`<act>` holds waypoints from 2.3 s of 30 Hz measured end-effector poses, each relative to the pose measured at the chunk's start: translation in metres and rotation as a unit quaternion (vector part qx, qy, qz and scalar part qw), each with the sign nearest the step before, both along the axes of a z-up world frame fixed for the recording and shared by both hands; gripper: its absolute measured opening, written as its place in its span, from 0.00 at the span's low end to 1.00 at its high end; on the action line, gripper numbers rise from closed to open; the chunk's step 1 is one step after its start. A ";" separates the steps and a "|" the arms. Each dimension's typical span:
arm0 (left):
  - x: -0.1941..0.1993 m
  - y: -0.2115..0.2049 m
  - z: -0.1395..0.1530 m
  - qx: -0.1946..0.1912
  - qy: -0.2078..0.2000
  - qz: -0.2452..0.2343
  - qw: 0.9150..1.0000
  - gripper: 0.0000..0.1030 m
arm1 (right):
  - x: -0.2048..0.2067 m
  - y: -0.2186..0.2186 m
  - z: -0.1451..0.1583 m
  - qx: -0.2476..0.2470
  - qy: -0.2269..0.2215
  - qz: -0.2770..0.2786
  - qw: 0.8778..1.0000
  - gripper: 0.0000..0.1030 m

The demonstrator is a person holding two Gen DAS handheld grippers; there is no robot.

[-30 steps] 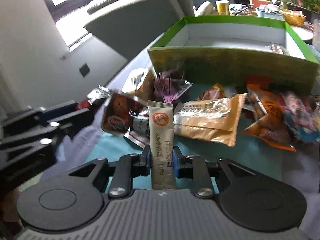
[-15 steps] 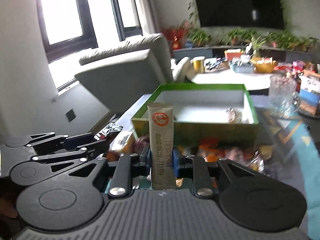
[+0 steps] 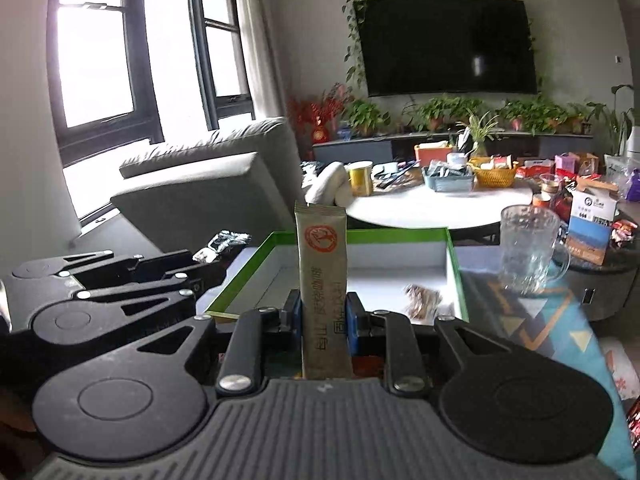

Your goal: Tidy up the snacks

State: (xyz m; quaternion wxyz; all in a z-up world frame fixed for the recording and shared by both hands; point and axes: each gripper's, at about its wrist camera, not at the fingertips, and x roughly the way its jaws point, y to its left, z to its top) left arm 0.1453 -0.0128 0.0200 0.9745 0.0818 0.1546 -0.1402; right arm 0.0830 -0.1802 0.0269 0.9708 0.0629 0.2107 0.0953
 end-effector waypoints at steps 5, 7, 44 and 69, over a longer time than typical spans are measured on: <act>0.028 -0.008 -0.006 0.006 0.002 0.002 1.000 0.26 | 0.024 -0.008 0.000 0.004 -0.006 -0.016 1.000 0.22; 0.040 -0.010 -0.010 0.009 0.006 0.002 1.000 0.26 | 0.033 -0.010 0.000 0.003 -0.009 -0.019 1.000 0.22; 0.085 -0.010 -0.043 0.023 0.060 0.007 0.998 0.39 | 0.092 -0.010 -0.035 -0.024 0.061 -0.050 0.997 0.25; -0.019 0.084 -0.065 0.024 0.118 0.095 0.988 0.46 | 0.000 0.016 -0.053 0.003 0.127 0.035 0.991 0.49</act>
